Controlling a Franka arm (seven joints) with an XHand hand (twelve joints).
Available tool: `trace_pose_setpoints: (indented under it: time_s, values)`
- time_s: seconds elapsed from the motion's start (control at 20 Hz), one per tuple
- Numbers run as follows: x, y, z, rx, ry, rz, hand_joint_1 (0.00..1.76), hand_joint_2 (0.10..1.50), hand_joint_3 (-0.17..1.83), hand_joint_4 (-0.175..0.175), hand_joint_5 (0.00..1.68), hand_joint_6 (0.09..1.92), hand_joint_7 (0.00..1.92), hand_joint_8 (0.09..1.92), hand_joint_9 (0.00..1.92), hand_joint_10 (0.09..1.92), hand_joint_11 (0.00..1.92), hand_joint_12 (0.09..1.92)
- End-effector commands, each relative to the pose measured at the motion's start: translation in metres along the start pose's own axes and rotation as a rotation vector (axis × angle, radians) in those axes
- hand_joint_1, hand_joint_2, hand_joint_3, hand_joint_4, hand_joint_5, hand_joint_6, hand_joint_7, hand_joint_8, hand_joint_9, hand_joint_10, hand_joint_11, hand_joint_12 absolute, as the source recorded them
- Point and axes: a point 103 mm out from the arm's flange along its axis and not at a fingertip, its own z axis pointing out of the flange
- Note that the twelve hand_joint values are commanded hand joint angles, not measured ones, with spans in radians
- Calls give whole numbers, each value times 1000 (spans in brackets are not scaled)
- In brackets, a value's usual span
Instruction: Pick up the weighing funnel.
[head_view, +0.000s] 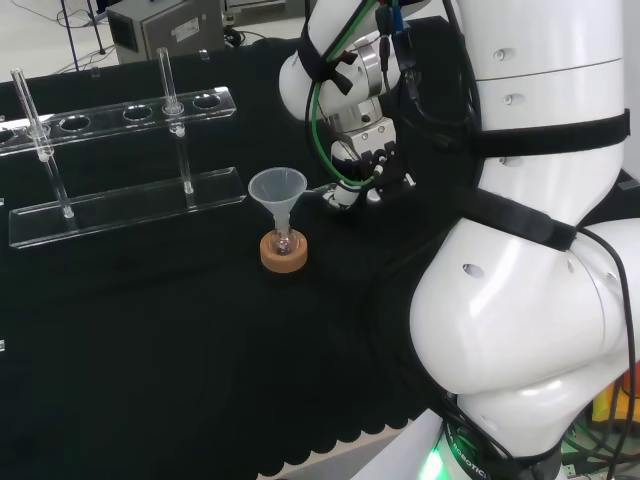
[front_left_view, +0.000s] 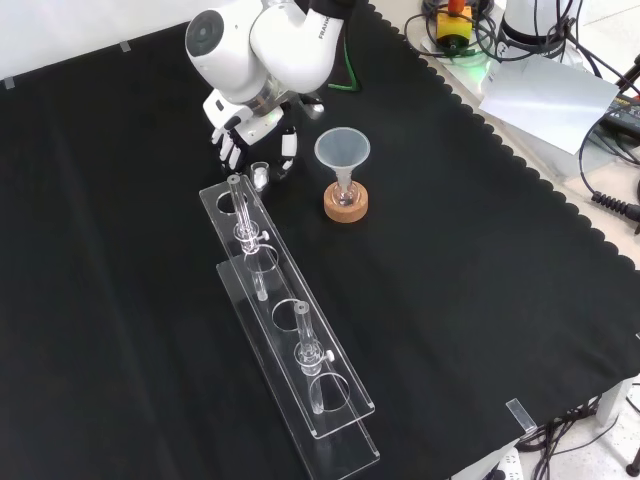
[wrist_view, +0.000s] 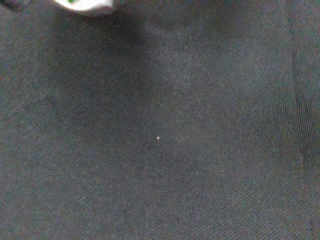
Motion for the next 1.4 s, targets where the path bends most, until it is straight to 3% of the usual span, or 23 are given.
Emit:
trace_pose_setpoints:
  time_s: [0.05,0.3,0.65,1.4]
  values:
    - [0,2,-2,-10,-34,8,1011,821,551,161,1003,1047,599,684,907,529,566,1236]
    - [-2,1,-4,-8,-39,7,1038,754,706,175,1024,1120,625,661,961,489,637,1188]
    - [-18,-9,-20,-18,-12,20,1043,734,746,175,1027,1134,625,660,979,475,672,1169]
    - [-54,-67,-75,-102,29,83,1048,723,761,175,1035,1130,629,660,992,471,687,1161]
